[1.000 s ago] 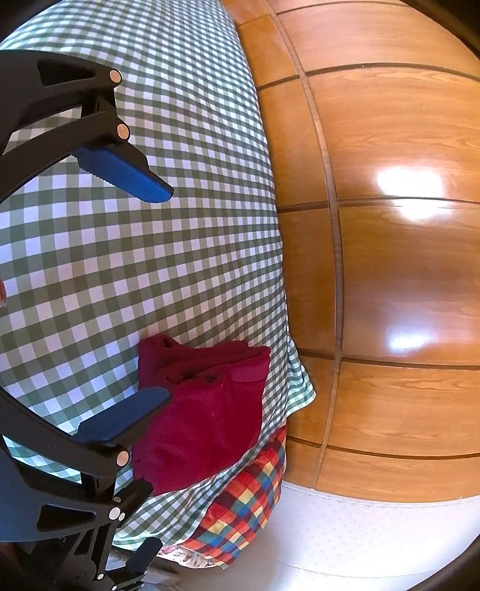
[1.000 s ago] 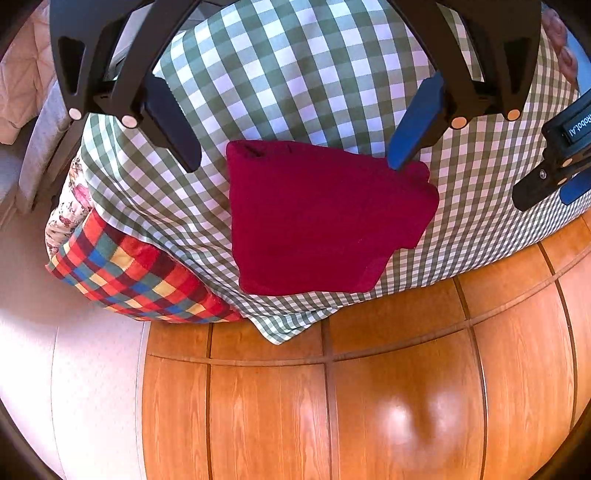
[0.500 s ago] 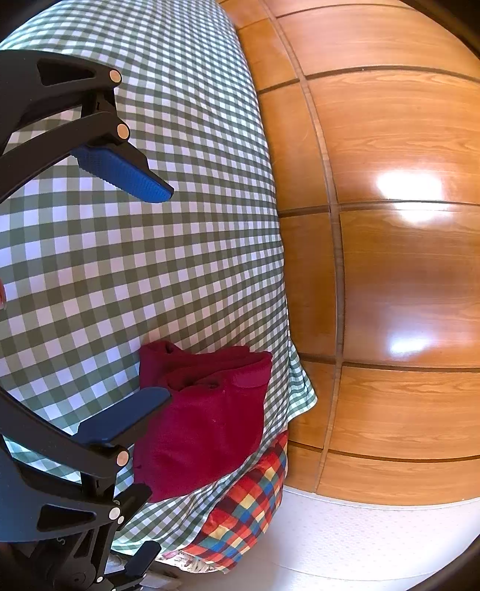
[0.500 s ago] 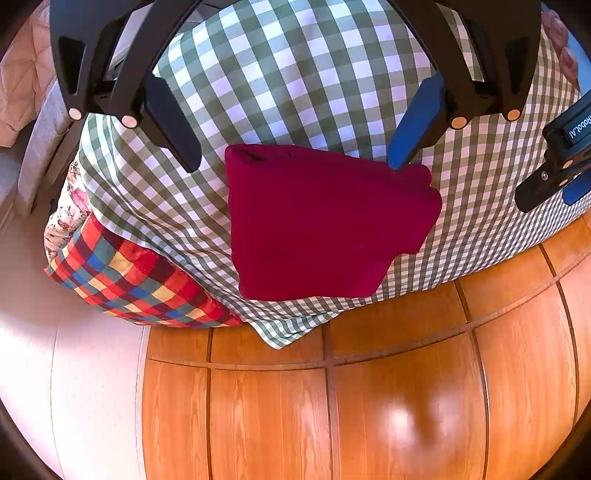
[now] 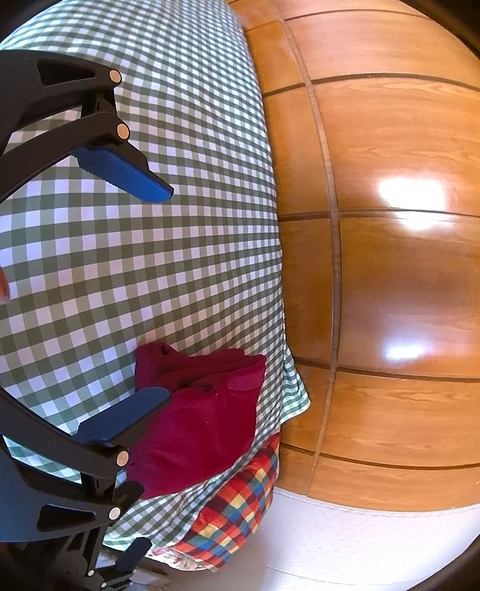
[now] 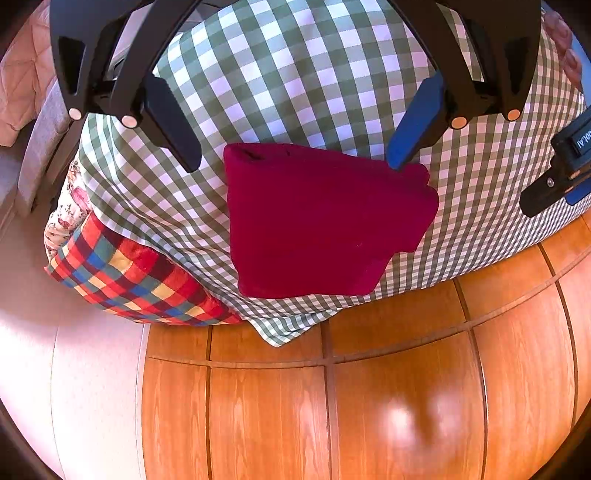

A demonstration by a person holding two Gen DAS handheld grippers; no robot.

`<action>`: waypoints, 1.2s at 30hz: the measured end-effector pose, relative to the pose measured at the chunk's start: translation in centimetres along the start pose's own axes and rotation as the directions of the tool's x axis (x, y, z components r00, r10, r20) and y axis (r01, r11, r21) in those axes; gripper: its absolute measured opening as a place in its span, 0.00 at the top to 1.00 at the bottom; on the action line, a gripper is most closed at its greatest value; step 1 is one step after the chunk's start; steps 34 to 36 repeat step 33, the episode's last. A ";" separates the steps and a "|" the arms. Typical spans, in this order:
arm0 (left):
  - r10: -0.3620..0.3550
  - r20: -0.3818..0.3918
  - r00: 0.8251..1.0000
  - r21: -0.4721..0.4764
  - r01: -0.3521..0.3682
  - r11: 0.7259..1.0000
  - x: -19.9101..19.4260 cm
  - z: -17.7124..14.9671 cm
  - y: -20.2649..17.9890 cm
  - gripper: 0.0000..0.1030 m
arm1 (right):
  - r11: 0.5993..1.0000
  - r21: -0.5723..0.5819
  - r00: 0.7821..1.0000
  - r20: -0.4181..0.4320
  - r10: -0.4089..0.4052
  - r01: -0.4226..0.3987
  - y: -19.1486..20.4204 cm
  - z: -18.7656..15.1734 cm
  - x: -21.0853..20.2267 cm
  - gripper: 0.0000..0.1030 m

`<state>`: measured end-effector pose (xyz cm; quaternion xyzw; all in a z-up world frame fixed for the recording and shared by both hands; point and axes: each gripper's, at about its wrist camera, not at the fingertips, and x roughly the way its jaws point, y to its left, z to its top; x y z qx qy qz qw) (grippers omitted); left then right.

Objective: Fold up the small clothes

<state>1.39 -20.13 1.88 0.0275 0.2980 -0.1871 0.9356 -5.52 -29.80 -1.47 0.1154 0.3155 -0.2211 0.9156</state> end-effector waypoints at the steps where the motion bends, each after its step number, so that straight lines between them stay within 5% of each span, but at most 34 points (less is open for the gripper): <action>1: 0.004 0.004 1.000 0.001 -0.004 1.000 0.0 0.0 0.0 0.04 | 1.000 -0.001 1.000 -0.001 -0.001 0.001 0.0 0.0 0.0 0.02; 14: 0.009 0.030 1.000 0.024 -0.010 1.000 -0.1 -0.3 0.4 0.06 | 0.998 0.058 1.000 -0.001 -0.020 0.020 -1.9 0.6 0.1 0.02; 36: 0.034 -0.043 0.998 0.023 -0.033 0.999 1.9 -1.3 1.2 0.04 | 0.953 0.207 0.975 -0.046 -0.215 0.220 -11.0 3.1 4.1 0.02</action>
